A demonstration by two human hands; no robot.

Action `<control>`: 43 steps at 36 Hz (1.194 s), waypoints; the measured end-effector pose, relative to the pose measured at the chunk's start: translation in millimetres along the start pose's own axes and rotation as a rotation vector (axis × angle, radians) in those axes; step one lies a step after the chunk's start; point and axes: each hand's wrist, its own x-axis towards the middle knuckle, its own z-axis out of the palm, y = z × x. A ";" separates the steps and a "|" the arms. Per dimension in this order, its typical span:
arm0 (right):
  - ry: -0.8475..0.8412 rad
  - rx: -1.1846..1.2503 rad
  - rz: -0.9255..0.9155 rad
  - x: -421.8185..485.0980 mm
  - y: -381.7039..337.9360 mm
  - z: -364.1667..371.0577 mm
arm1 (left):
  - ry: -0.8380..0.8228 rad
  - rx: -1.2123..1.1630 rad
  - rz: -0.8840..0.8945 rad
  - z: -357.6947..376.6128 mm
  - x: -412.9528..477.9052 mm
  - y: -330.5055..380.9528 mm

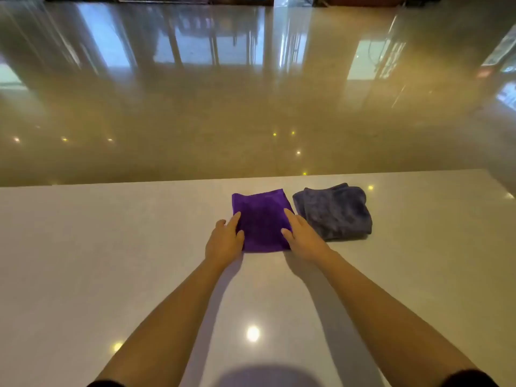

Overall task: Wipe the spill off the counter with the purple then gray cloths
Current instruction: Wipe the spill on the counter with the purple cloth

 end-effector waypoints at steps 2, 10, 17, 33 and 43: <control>-0.001 -0.034 0.013 8.6 2.2 0.6 | 0.009 0.017 -0.010 2.8 9.3 2.0; 0.103 -0.015 0.107 40.8 4.5 11.4 | 0.030 0.071 -0.013 16.0 31.1 5.8; 0.147 0.143 0.141 50.3 -0.3 13.7 | 0.041 0.054 -0.002 14.0 32.3 8.8; 0.058 0.084 -0.127 -10.8 -43.3 13.3 | 0.095 0.084 0.021 -25.6 -33.0 -17.5; 0.046 0.080 -0.214 -67.3 -96.3 45.5 | 0.134 0.088 -0.009 -69.7 -111.5 -59.6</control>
